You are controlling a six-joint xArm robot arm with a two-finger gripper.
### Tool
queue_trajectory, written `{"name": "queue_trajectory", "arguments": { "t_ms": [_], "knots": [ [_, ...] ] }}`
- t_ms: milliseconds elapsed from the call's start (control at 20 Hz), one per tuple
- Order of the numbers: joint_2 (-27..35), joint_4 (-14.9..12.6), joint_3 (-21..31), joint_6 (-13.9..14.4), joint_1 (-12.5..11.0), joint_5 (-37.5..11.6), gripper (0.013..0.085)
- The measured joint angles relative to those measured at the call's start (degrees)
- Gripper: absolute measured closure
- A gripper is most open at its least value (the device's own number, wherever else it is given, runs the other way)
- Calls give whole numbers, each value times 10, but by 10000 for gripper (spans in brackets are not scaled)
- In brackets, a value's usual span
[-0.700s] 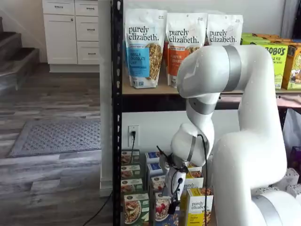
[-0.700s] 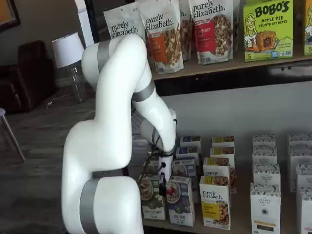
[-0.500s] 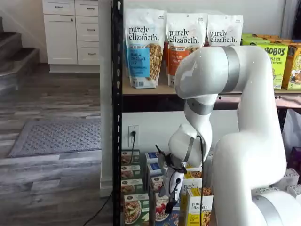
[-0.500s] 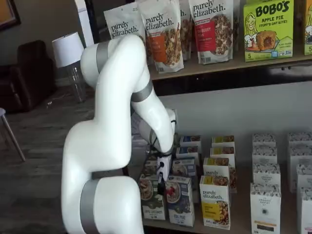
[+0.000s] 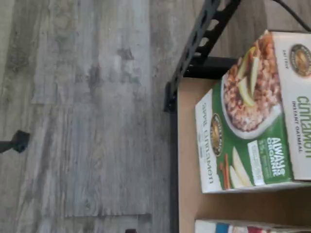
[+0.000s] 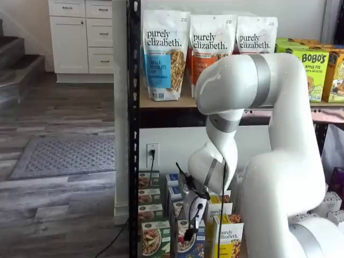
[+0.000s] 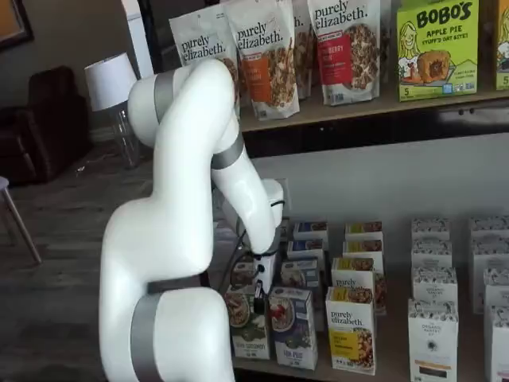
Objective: Pick up the blue and white box that is on the bottom shelf, the second box from the left
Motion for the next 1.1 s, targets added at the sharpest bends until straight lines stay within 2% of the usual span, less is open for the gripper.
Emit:
{"name": "queue_trajectory", "arguments": {
  "t_ms": [250, 600, 1100],
  "knots": [
    [7, 38, -7, -34, 1, -11, 130],
    [25, 62, -26, -60, -2, -21, 130],
    [57, 48, -66, -53, -12, -16, 130]
  ]
}}
